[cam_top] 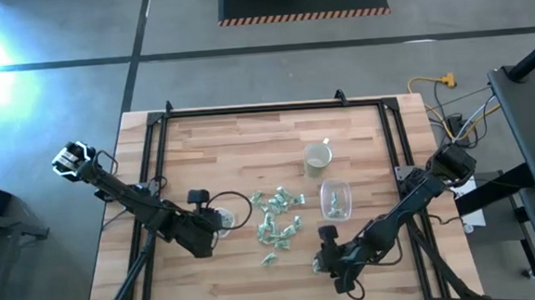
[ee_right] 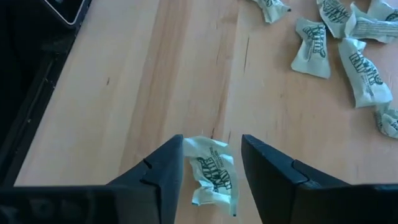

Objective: Pick and place Stevia / Truvia into bins
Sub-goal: Put the stevia packet into the right transparent container

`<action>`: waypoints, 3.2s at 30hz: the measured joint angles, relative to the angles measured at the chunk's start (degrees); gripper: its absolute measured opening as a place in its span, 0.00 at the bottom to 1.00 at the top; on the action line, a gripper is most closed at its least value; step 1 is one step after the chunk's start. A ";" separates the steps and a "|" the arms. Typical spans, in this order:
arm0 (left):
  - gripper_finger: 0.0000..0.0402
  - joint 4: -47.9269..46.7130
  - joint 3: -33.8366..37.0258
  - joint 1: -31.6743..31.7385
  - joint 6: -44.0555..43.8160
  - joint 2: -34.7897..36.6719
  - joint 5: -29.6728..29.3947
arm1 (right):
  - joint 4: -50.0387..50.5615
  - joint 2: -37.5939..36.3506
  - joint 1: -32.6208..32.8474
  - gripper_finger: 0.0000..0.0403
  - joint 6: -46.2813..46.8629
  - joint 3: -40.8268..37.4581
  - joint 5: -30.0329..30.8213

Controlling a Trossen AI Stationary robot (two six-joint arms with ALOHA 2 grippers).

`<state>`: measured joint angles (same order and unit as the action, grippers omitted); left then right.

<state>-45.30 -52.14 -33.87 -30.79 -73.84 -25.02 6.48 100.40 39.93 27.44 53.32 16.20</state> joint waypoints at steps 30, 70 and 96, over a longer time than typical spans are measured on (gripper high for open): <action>0.21 0.92 0.04 0.00 0.14 -0.04 -0.46 | 0.55 6.29 -0.95 0.25 -1.37 1.40 -4.46; 0.21 4.74 0.04 0.02 5.71 -0.04 -1.03 | 50.11 5.23 -1.38 0.03 26.02 14.95 31.78; 0.21 5.92 0.04 0.02 6.24 -0.07 -1.05 | 54.47 -8.49 -13.85 0.03 28.30 4.25 17.57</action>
<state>-39.38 -52.10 -33.85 -24.55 -73.91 -26.06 60.95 91.91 26.08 55.73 57.57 33.78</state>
